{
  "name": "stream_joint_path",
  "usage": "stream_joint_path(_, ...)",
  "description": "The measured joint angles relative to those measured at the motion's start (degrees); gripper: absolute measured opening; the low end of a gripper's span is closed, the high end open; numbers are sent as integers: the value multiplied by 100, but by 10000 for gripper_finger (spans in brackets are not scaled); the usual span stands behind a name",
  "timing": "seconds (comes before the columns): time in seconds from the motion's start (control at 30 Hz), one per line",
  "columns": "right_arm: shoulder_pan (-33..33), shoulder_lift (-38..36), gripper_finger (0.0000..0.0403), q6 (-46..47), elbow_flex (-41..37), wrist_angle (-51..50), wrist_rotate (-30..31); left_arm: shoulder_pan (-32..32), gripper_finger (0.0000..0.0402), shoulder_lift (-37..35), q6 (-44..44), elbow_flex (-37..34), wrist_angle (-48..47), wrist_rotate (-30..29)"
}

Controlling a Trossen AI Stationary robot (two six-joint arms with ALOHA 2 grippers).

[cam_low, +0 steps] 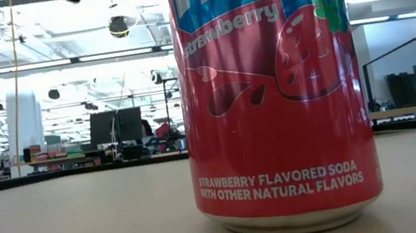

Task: Place canned beverage on shelf
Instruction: Put the pink-white soda can on the shelf

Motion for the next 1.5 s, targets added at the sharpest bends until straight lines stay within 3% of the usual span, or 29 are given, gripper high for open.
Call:
stream_joint_path(0.2, 1216, 229, 21, -343, 0, 360, 18, -926, 328, 707, 435, 577, -48, 41)
stream_joint_path(0.4, 1729, 401, 21, -1037, 0, 863, 34, -1514, 328, 1326, -54, 1275, -846, -2)
stream_joint_path(0.63, 2040, 397, 21, -239, 4, 1288, 58, -2002, 328, 1971, -1525, 2321, -2686, -200)
stream_joint_path(0.87, 2455, 613, 21, 780, 4, 1272, 487, -2765, 328, 2375, -2842, 2760, -3294, -66)
stream_joint_path(1.03, 2801, 1031, 21, 1323, 7, 1375, 509, -3556, 328, 2525, -4564, 2760, -3807, -201)
stream_joint_path(1.33, 2913, 1771, 21, 889, 4, 2493, 509, -4916, 328, 2970, -7296, 2755, -4724, -449)
stream_joint_path(1.5, 2866, 1894, 21, 479, 7, 3047, 513, -5314, 328, 3240, -8001, 2755, -4951, -425)
